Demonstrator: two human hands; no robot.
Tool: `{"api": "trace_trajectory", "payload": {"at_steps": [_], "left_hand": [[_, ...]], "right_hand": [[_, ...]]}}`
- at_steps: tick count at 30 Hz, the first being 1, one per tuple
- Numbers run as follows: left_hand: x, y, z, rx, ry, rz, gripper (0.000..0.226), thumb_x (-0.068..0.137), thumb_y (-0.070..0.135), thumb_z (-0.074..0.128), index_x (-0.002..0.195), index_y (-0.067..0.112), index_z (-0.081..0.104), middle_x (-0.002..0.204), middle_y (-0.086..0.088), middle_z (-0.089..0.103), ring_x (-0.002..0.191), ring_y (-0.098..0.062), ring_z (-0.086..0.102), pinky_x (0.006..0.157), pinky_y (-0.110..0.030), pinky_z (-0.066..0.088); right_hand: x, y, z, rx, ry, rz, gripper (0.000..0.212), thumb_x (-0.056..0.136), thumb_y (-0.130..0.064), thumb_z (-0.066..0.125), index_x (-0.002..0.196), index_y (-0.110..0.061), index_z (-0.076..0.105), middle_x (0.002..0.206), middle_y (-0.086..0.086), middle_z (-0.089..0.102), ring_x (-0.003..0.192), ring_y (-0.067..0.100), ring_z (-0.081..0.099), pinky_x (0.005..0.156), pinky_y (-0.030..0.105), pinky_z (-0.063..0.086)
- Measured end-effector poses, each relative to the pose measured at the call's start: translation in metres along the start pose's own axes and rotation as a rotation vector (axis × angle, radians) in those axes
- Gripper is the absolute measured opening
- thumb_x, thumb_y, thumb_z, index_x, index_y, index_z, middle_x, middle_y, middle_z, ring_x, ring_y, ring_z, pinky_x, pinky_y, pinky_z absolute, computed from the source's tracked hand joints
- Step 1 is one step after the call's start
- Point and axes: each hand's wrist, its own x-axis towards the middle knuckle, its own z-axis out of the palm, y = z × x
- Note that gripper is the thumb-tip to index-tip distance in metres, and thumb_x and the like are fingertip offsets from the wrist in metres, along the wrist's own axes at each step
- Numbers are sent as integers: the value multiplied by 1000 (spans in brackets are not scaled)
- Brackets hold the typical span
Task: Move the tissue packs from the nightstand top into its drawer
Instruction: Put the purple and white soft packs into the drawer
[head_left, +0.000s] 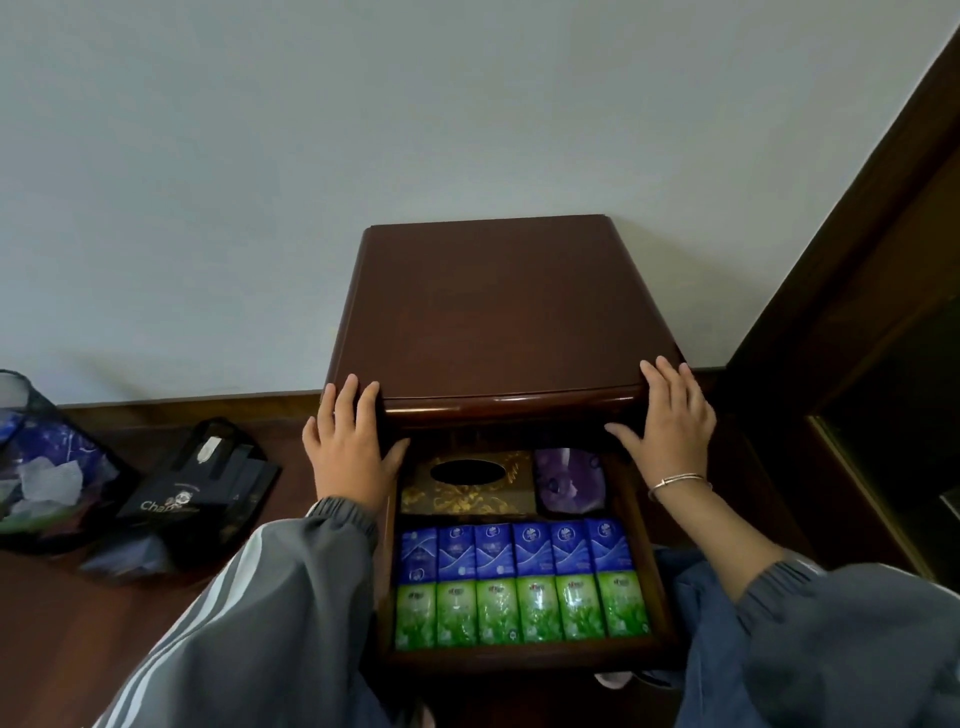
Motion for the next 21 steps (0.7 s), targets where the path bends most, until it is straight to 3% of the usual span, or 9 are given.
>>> {"api": "trace_trajectory", "payload": {"at_steps": [2, 4, 5, 7, 9, 12, 16, 18, 21], "left_hand": [[-14, 5, -16, -135, -14, -75, 76, 77, 38, 74, 142, 18, 39, 151, -6, 34, 142, -25, 26, 111, -50, 22], [-42, 12, -34, -459, -9, -218, 71, 77, 30, 76, 138, 12, 43, 142, -11, 44, 132, -23, 40, 107, -40, 32], [-61, 15, -40, -687, -72, -365, 66, 79, 27, 75, 135, 11, 44, 137, -14, 48, 123, -22, 47, 101, -35, 38], [-105, 24, -46, -1128, -437, -774, 54, 86, 36, 66, 131, 12, 49, 128, -17, 56, 106, -20, 56, 85, -32, 43], [-140, 27, -44, -1260, -861, -1076, 67, 82, 59, 54, 130, 12, 51, 124, -12, 57, 111, -24, 54, 90, -40, 36], [-171, 26, -35, -1342, -1026, -1363, 99, 73, 76, 44, 142, 7, 36, 147, -18, 37, 130, -34, 41, 107, -61, 17], [-181, 35, -26, -1461, -865, -1480, 98, 75, 78, 35, 150, 15, 26, 155, -21, 22, 139, -42, 26, 111, -64, 5], [-178, 32, -23, -1533, -810, -1490, 103, 72, 82, 31, 150, 15, 26, 156, -18, 20, 142, -41, 20, 112, -65, 3], [-178, 26, -24, -1709, -739, -1526, 105, 72, 82, 33, 151, 14, 20, 158, -17, 16, 144, -38, 13, 113, -63, 5]], "right_hand": [[-10, -7, -15, 315, -46, 125, 76, 78, -41, 71, 142, -20, 35, 153, -1, 29, 144, 21, 18, 113, 51, 18], [-35, -12, -31, 802, -58, 328, 58, 82, -33, 69, 134, -21, 45, 145, 0, 41, 136, 18, 36, 106, 34, 30], [-55, -13, -36, 1014, -116, 471, 45, 84, -29, 67, 126, -22, 52, 140, 2, 47, 127, 17, 45, 99, 30, 34], [-100, -9, -36, 1276, -461, 829, 20, 90, -32, 58, 106, -20, 60, 134, 7, 54, 107, 17, 55, 87, 34, 40], [-135, 3, -32, 1370, -916, 1124, 42, 92, -45, 45, 106, -8, 58, 132, 15, 55, 97, 27, 59, 93, 47, 39], [-159, 20, -26, 1428, -1254, 1345, 82, 87, -59, 30, 132, 10, 36, 145, 26, 37, 126, 40, 44, 111, 61, 3], [-171, 22, -13, 1468, -1170, 1552, 85, 80, -55, 31, 147, -5, 19, 155, 25, 9, 143, 42, 9, 114, 58, -6], [-174, 23, -4, 1454, -1010, 1645, 85, 81, -57, 26, 150, -8, 14, 155, 24, 11, 143, 43, 8, 114, 58, -7], [-172, 23, 1, 1438, -876, 1621, 87, 83, -66, 18, 147, -7, 23, 155, 20, 17, 143, 40, 14, 114, 56, -9]]}}
